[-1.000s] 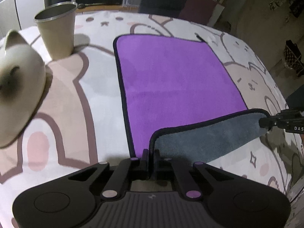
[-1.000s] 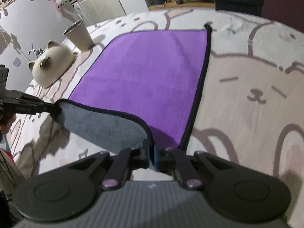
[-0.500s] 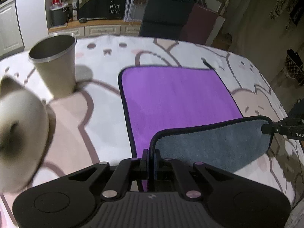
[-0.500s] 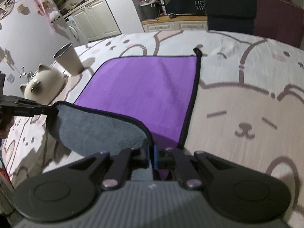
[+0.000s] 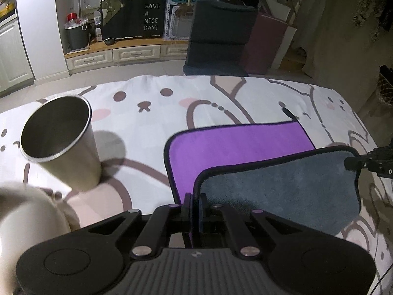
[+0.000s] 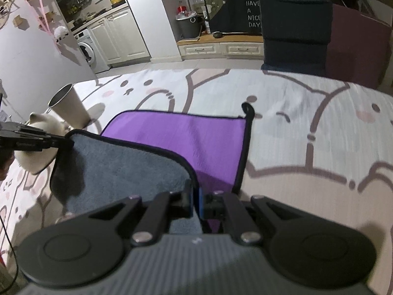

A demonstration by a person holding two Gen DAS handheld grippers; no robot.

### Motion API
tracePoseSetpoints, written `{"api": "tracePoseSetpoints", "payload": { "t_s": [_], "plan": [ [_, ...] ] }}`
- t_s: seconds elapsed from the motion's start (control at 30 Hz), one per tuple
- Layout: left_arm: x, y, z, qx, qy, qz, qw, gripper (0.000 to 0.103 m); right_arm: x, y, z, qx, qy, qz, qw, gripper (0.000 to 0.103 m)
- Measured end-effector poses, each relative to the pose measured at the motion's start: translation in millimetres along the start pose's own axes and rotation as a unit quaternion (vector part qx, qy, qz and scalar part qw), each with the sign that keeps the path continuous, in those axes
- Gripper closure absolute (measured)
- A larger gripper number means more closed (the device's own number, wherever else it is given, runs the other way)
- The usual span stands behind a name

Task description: Fold towel

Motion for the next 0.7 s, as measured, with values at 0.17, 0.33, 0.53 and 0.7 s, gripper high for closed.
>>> {"api": "tracePoseSetpoints", "payload": {
  "t_s": [0.17, 0.33, 0.53, 0.7],
  "plan": [
    [16.6, 14.3, 6.3, 0.007, -0.002, -0.003, 1.0, 0.098, 19.6, 15.3, -5.6, -0.008, -0.005, -0.002, 1.0, 0.098],
    [33.0, 29.7, 9.9, 0.02, 0.003, -0.004, 0.9998, 0.098, 36.3, 32.4, -10.2, -0.019, -0.009, -0.003, 1.0, 0.098],
    [47.9, 43.8, 12.3, 0.034, 0.004, -0.005, 0.9994, 0.098, 51.7, 47.2, -14.8, -0.031, -0.012, -0.006, 0.999, 0.098],
    [57.2, 49.5, 13.3, 0.039, 0.004, -0.01, 0.9992, 0.098, 63.0, 54.9, -17.2, -0.037, -0.013, -0.009, 0.999, 0.098]
  ]
}}
Point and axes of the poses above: each gripper's, at about its wrist camera, not at the fingertips, and y roughly the way its jaws point, z to its left, x to its top, the point moved 5 cm from there along y, roughly the way its jaws point, and after that the axes turned 2 degrees about -z, right-handed, at the moved point
